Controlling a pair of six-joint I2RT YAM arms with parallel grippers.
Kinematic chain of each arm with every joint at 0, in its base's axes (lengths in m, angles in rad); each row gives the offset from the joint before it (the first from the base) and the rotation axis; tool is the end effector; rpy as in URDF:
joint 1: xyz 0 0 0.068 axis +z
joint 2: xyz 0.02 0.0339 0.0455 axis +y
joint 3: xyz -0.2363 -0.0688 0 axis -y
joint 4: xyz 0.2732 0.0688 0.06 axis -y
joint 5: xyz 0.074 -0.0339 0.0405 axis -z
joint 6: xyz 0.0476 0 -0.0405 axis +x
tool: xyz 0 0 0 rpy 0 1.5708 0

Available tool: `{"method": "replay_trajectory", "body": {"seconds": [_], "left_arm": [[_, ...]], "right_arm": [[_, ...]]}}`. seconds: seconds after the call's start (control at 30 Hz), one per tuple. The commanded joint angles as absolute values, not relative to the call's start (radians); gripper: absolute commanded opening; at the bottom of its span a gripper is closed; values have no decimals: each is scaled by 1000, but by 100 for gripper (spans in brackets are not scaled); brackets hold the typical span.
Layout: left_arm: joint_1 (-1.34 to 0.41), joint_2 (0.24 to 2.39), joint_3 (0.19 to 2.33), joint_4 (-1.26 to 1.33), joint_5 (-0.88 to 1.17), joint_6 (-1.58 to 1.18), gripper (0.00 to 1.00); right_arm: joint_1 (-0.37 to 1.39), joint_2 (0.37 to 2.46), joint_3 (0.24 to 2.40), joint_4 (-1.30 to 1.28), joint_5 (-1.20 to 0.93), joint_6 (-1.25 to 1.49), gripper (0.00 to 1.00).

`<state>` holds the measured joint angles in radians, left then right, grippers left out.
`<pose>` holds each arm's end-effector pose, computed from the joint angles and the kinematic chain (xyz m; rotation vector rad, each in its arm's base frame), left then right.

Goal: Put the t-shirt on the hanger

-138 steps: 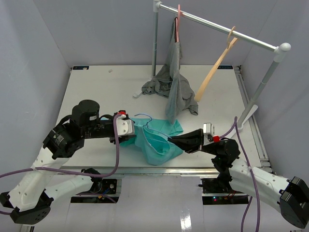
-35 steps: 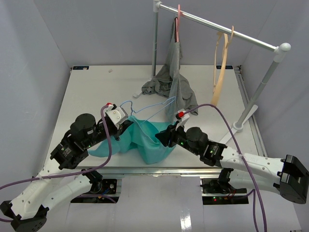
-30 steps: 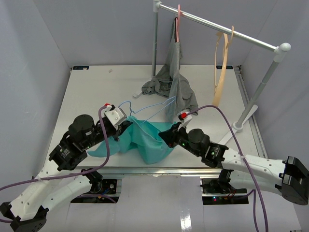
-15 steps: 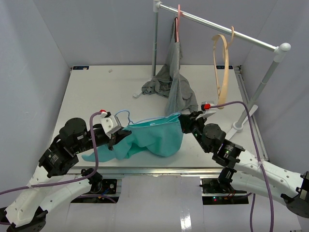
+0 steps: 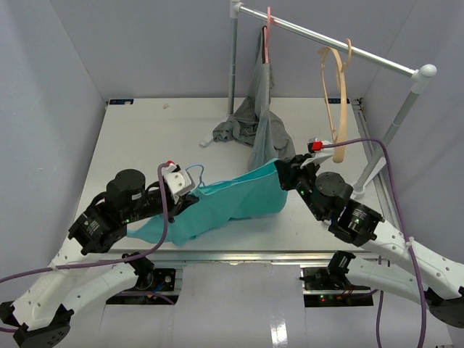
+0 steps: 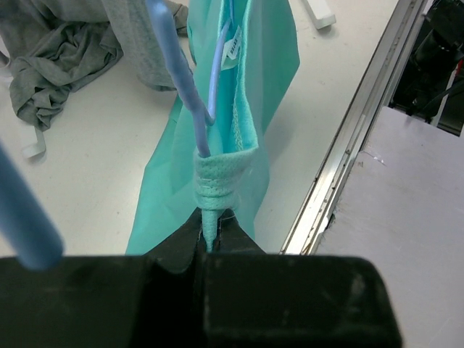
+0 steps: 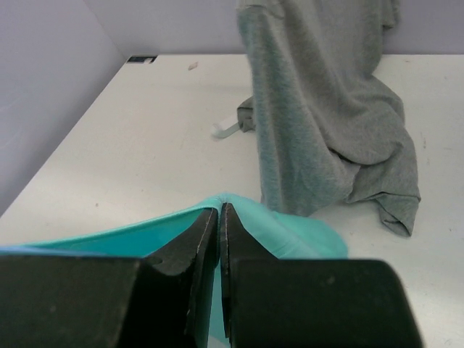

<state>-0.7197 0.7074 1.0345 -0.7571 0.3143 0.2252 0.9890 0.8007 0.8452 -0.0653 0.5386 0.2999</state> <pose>0.1319 -0.1352 0.3619 1.1042 1.7085 -0.6287 0.1526 0.1876 0.3528 -0.1302 1.6132 0.5746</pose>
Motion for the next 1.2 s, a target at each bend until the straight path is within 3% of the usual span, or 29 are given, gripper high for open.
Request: {"method": "replay_trajectory", "body": {"seconds": [0.0, 0.17, 0.4, 0.47, 0.53, 0.57, 0.8, 1.17], "left_arm": [[-724, 757, 1068, -723, 363, 250, 0], [-723, 767, 1040, -665, 491, 244, 0], [-724, 720, 926, -583, 611, 232, 0], [-724, 721, 905, -555, 641, 225, 0], [-723, 733, 904, -554, 659, 220, 0], [-724, 737, 904, -551, 663, 217, 0], [-723, 710, 889, -510, 717, 201, 0], [-723, 691, 877, -505, 749, 198, 0]], "right_arm": [[987, 886, 951, -109, 235, 183, 8], [1000, 997, 1046, -121, -135, 103, 8], [1008, 955, 1008, -61, -319, 71, 8], [1009, 970, 1026, -75, -353, 62, 14], [1009, 978, 1035, -72, -385, 51, 33], [1009, 983, 1040, -74, -394, 45, 36], [1008, 988, 1009, -80, -417, 0, 49], [1009, 990, 1072, -59, -477, -52, 56]]}}
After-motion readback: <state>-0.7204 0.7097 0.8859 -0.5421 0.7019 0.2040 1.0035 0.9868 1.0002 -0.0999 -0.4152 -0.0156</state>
